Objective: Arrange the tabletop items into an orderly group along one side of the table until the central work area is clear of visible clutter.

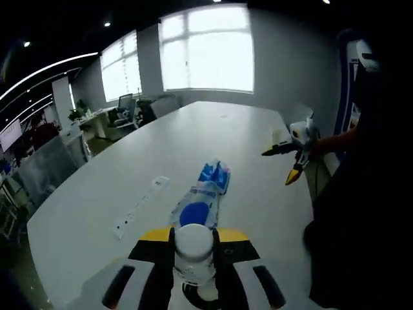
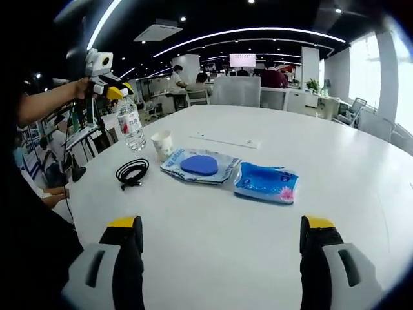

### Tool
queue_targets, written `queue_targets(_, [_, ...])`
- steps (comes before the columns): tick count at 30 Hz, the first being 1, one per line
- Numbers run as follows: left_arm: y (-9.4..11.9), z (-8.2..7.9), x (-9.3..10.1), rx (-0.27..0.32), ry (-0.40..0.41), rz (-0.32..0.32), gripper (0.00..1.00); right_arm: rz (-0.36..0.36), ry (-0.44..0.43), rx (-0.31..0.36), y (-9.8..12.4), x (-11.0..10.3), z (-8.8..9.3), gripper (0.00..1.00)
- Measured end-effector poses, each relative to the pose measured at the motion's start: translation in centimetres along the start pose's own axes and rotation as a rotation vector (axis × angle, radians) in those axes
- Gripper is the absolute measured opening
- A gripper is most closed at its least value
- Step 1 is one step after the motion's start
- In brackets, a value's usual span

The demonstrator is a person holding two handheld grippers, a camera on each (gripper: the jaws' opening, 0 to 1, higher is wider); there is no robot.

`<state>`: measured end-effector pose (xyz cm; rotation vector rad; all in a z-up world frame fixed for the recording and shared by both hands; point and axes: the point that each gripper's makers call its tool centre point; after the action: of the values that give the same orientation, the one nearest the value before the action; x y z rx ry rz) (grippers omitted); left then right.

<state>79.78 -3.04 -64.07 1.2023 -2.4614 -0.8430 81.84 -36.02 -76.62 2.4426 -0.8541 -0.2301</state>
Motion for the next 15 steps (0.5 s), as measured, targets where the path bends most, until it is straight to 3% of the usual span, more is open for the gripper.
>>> queue_targets(8, [0.6,2.2,-2.4,-0.049,0.001,0.001,0.20,0.011,0.001,-0.008,-0.4,0.1,-0.3,0.97])
queue_targets(15, [-0.3,3.7,-3.7,-0.090,-0.015,0.000,0.19,0.013,0.009,-0.016,-0.5,0.2,-0.5,0.97])
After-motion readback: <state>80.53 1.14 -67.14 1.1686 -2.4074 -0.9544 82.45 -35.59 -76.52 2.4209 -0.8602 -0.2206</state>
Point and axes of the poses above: the point that each gripper's makers call its tool centre point, and the gripper's own axes: y roughly backward along the fingers, x roughly to its right, z roughly out of its underside, and after that the axes turned 5 degrees about y, right-handed
